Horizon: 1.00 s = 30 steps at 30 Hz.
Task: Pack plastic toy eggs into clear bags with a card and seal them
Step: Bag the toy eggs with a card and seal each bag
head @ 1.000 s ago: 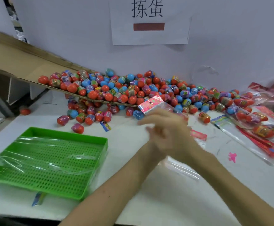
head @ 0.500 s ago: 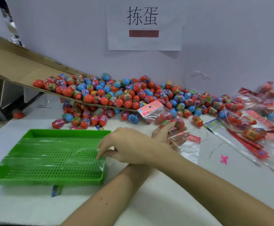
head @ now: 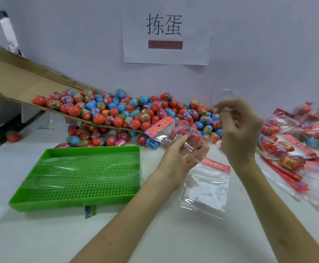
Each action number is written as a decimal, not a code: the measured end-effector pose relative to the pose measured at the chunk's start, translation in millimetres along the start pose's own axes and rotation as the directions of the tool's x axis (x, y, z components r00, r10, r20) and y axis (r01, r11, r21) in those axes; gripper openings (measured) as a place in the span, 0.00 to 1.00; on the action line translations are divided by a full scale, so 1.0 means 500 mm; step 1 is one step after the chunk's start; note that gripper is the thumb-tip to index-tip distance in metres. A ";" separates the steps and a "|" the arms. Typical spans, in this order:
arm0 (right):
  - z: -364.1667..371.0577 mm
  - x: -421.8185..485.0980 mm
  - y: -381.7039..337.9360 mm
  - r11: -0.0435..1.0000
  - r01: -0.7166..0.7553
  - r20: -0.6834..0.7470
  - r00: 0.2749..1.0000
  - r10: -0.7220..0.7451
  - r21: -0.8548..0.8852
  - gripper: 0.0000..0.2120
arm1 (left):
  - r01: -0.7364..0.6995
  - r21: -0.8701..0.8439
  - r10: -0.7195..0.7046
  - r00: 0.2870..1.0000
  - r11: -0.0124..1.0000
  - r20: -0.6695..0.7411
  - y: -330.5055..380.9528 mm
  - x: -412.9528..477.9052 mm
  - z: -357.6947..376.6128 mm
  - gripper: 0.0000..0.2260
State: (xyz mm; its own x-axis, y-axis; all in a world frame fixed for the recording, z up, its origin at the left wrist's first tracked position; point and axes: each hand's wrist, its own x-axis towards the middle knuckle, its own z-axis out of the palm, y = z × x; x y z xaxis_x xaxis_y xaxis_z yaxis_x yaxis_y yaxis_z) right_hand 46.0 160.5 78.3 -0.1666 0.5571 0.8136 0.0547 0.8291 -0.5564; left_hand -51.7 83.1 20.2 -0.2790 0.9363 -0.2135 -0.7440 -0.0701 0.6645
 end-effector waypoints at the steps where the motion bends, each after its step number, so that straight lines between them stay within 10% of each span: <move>1: -0.008 -0.024 0.019 0.999 -0.033 -0.073 0.997 0.031 -0.025 0.13 | 0.000 -0.025 0.000 1.000 1.000 0.005 0.006 0.002 -0.003 0.13; 18: 0.015 -0.120 0.071 0.989 0.029 0.512 0.857 0.052 -0.148 0.17 | -0.002 -0.116 0.001 1.000 0.993 -0.005 0.024 0.019 -0.026 0.12; 23: -0.114 -0.026 0.104 0.946 -0.320 0.178 0.929 0.324 -0.051 0.16 | -0.021 -0.184 0.016 1.000 0.983 -0.027 0.045 0.029 -0.032 0.08; 30: -0.236 -0.054 0.190 0.777 -0.212 0.540 0.611 0.579 -0.593 0.17 | -0.006 -0.166 0.002 1.000 0.986 -0.027 0.038 0.023 -0.025 0.09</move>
State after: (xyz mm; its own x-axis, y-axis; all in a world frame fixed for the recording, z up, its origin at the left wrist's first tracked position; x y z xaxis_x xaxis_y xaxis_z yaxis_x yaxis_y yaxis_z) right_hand 171.6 229.8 23.5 -0.6022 0.7939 0.0838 0.6614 0.5549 -0.5046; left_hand -76.5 88.3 21.4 -0.2965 0.9264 -0.2319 -0.8328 -0.1320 0.5376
